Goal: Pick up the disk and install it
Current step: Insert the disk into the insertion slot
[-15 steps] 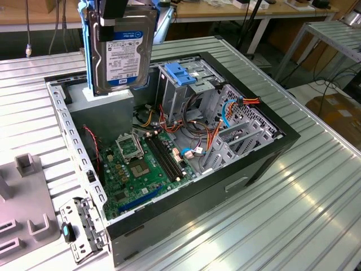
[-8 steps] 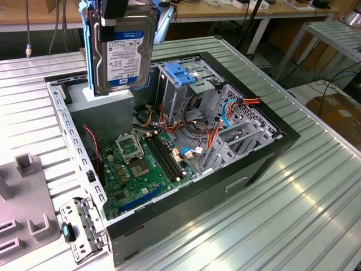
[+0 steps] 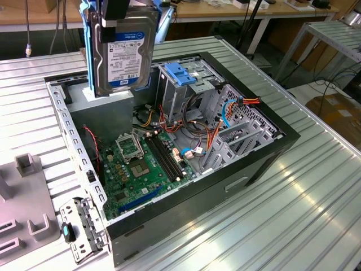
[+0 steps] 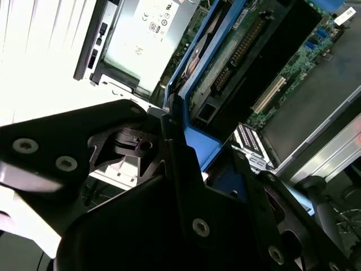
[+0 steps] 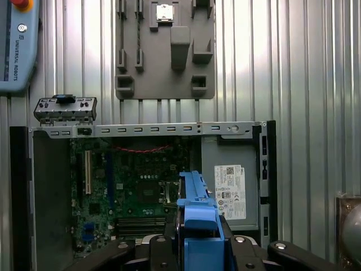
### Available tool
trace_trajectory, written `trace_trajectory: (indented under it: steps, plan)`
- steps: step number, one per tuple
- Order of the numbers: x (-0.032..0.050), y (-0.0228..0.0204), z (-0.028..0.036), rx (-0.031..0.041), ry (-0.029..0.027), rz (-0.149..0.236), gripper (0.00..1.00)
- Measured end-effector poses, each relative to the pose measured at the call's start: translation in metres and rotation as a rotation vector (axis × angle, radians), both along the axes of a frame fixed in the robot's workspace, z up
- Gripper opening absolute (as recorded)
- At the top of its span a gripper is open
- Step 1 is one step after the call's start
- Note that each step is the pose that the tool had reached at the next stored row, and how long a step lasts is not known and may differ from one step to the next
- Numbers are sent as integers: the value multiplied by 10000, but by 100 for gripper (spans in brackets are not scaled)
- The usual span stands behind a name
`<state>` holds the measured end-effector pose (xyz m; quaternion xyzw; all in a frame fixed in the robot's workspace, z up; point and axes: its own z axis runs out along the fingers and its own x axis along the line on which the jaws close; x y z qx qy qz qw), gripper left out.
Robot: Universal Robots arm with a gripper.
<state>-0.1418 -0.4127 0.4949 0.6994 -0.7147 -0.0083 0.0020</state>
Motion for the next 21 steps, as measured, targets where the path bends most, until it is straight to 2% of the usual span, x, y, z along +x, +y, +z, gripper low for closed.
trace_trajectory:
  steps: [21]
  plan:
    - [0, -148, -6, 1, -1, -1, 37]
